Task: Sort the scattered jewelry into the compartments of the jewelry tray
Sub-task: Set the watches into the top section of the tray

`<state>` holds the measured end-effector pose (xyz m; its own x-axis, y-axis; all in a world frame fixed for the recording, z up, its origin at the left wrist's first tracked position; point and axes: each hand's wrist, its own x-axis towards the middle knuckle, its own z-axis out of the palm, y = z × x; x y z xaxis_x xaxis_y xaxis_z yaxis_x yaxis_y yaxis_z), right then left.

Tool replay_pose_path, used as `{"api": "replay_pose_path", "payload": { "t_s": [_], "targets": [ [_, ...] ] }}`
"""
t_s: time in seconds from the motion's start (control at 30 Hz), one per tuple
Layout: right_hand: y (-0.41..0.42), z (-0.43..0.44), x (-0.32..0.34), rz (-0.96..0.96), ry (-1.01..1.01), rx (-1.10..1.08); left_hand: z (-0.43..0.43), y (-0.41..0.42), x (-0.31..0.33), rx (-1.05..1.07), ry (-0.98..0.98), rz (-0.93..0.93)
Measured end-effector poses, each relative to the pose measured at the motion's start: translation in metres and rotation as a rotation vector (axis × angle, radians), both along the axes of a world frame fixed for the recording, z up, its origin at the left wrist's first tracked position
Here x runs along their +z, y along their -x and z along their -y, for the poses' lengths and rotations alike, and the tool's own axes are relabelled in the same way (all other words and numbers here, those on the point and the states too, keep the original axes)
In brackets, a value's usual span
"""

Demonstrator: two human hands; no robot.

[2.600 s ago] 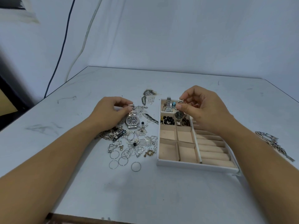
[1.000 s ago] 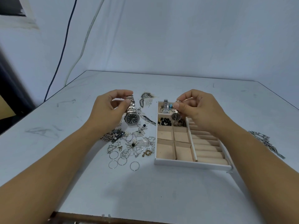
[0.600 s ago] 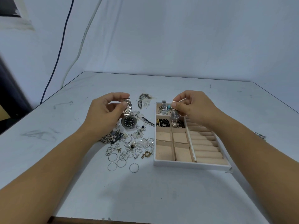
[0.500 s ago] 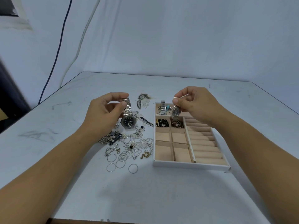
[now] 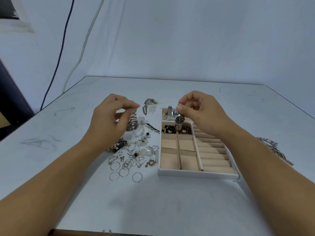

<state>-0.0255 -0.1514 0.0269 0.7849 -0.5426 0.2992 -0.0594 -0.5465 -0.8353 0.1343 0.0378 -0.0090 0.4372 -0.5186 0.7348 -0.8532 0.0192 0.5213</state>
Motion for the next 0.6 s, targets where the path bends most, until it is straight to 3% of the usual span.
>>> {"api": "replay_pose_path", "payload": {
  "t_s": [0.17, 0.53, 0.6],
  "targets": [
    [0.0001, 0.0031, -0.0026, 0.008, 0.010, 0.013, -0.0008, -0.0059, -0.0043, 0.014, -0.040, -0.204],
    [0.0010, 0.0036, -0.0062, 0.044, 0.008, 0.030, 0.0066, -0.0017, -0.0005, -0.176, 0.220, -0.944],
    [0.0013, 0.0039, -0.0064, 0.044, 0.010, 0.031, 0.0086, -0.0008, -0.0009, -0.199, 0.222, -0.994]
  ]
}}
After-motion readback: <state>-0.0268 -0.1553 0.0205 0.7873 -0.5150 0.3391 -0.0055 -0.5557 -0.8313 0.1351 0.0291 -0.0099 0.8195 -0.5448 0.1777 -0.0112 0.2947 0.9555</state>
